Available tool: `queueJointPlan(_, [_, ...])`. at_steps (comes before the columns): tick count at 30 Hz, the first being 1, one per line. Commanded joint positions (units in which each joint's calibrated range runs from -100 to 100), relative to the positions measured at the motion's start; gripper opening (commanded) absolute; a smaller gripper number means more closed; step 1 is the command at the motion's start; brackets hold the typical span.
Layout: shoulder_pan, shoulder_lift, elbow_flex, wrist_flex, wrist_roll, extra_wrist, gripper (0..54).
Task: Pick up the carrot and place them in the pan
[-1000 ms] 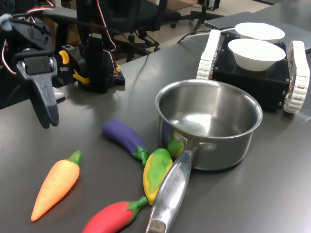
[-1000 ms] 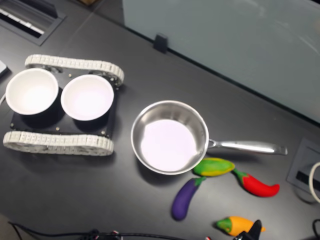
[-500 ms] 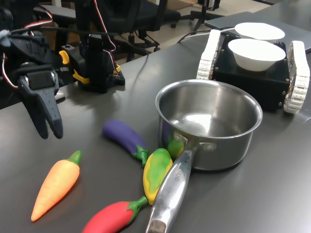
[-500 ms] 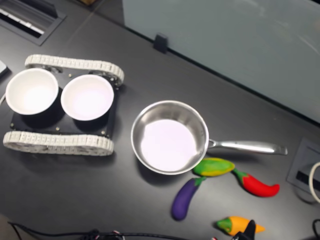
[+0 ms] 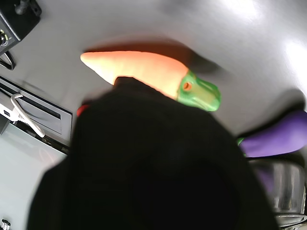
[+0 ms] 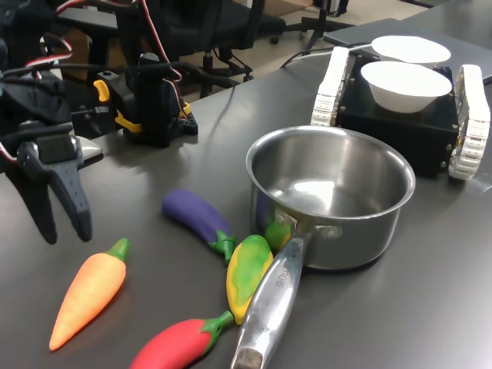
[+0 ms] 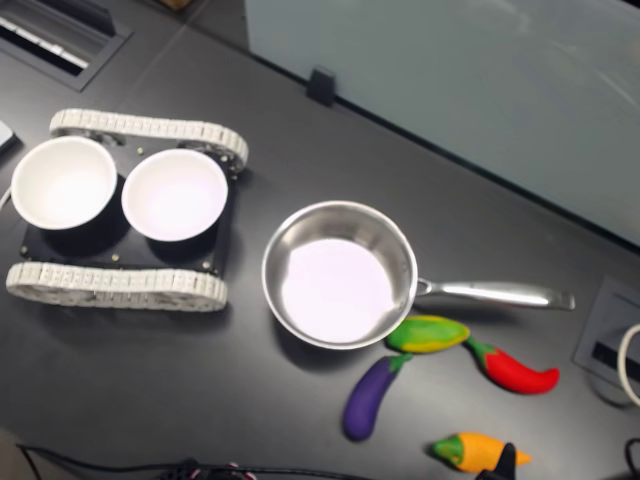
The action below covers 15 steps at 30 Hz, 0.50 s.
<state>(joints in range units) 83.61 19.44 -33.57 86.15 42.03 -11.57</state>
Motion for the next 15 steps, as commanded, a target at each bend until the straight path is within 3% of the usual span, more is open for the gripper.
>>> queueJointPlan(1, [0.0,0.3,-6.6,-2.9,0.9,1.4,29.0])
queueJointPlan(15, [-4.7,7.8,-10.5,-2.4,-0.3,3.3,30.5])
